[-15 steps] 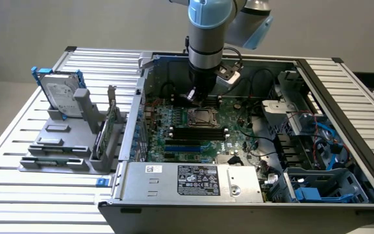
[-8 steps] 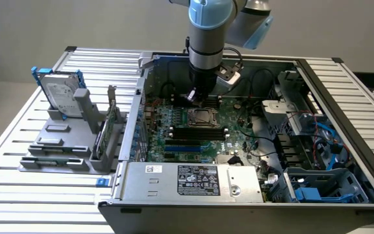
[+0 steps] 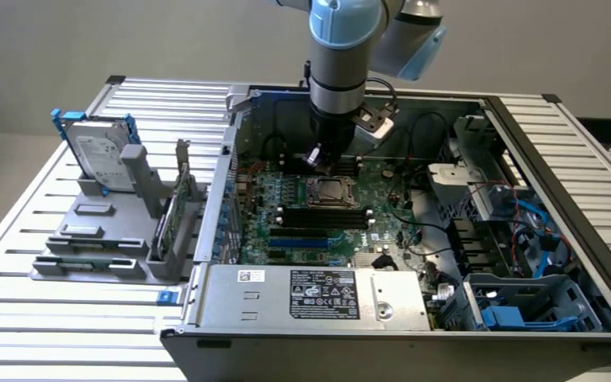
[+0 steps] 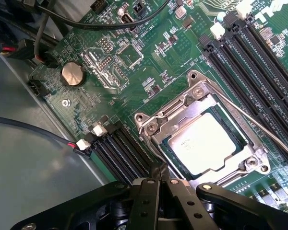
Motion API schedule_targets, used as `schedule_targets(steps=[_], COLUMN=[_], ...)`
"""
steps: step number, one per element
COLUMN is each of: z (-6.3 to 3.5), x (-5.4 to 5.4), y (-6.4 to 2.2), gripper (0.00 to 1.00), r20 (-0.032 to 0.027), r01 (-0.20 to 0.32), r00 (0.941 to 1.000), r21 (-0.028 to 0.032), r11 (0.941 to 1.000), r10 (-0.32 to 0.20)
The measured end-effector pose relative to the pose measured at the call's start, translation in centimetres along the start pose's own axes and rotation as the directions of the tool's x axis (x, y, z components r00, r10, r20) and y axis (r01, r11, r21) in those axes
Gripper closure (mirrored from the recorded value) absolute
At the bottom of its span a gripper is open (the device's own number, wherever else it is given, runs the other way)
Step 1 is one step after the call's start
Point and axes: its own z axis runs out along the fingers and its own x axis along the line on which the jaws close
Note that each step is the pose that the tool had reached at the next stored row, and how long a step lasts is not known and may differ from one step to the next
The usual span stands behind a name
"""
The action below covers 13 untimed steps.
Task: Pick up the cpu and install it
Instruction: 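Install the first cpu locking lever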
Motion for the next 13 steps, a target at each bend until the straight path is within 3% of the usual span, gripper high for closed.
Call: schedule_targets(steps=[13], z=[0.09], x=[0.14], y=[0.20], gripper=[0.89], r20=[0.0001], r01=[0.000], r00=[1.0000], r21=[0.0000], r11=[1.0000], r10=[0.000])
